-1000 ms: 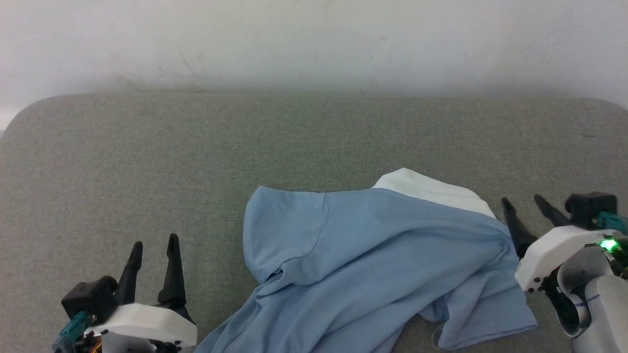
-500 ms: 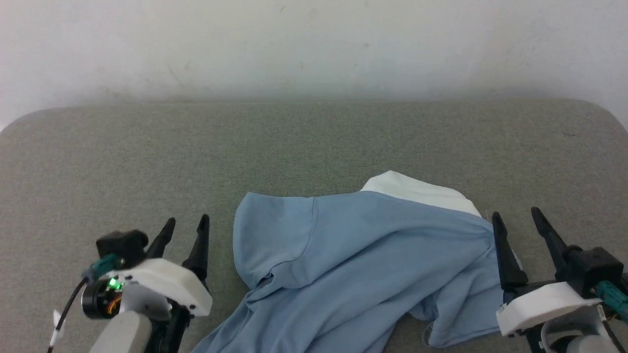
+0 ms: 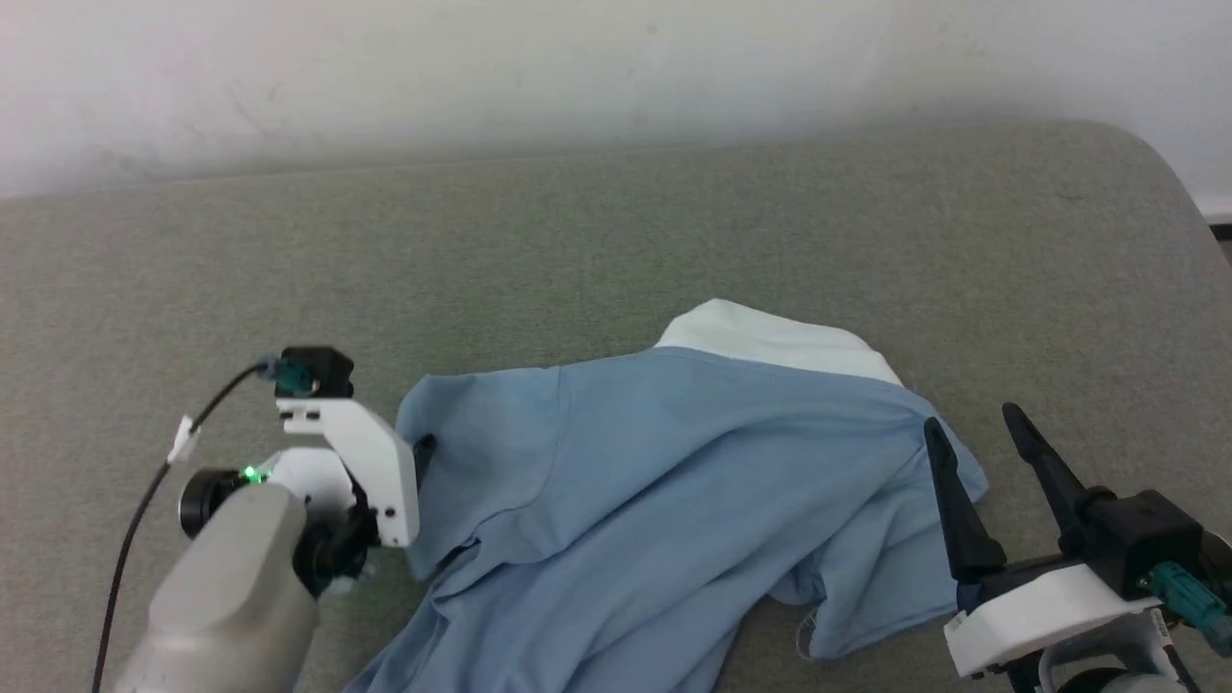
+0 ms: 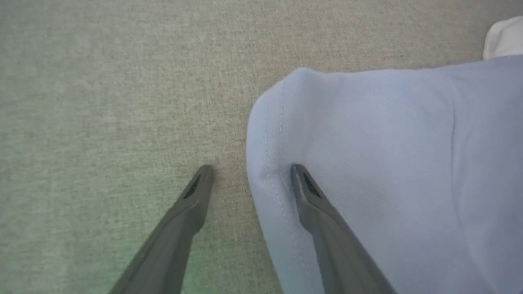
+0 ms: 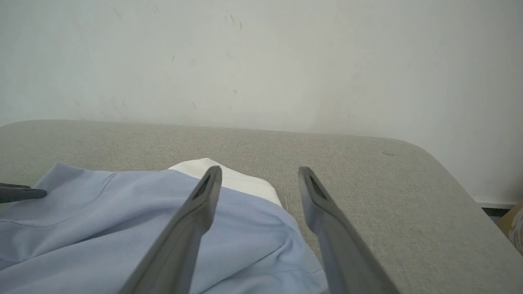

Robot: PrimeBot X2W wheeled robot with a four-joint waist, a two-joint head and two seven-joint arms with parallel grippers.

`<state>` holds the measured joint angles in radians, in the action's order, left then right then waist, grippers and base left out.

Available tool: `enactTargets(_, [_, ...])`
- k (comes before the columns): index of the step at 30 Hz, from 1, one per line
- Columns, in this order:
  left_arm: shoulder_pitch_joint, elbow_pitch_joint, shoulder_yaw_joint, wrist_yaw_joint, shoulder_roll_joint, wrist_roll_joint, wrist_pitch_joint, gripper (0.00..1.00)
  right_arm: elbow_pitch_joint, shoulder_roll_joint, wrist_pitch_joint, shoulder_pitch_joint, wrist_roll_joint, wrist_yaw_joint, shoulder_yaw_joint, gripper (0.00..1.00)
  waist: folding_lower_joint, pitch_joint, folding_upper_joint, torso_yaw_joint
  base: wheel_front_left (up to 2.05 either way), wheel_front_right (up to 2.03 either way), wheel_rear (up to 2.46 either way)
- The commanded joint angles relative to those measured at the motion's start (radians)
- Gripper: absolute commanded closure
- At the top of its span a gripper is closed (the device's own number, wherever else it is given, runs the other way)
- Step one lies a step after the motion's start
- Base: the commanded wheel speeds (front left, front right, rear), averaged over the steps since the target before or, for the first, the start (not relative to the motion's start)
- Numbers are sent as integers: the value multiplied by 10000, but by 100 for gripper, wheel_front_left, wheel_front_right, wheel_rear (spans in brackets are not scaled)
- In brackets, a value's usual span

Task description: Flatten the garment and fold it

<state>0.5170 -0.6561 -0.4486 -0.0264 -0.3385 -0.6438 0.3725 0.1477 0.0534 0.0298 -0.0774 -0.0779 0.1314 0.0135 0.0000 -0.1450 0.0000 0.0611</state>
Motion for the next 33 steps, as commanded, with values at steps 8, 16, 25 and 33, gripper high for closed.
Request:
enactTargets(8, [627,-1759,-875,700,743,17,1659,51,-153,-30,-3,-50,-368,-7,-138,0,0,-281,0,339,0,0,0])
enactTargets(16, [367,-1552,-872,823,833,53,422,100,-311,-31,-542,-143,-487,-7,-630,0,0,-17,0,94,0,0,0])
enactTargets(25, [-702,549,440,-257,-4,-143,-2411,100,-1028,355,-3477,-488,-977,-7,-1429,0,0,228,0,-524,0,0,0])
enactTargets(33, [-2028,3056,978,-929,-591,-365,-2679,100,-1665,1193,-5241,66,-1773,-7,-979,0,0,135,0,-840,0,0,0])
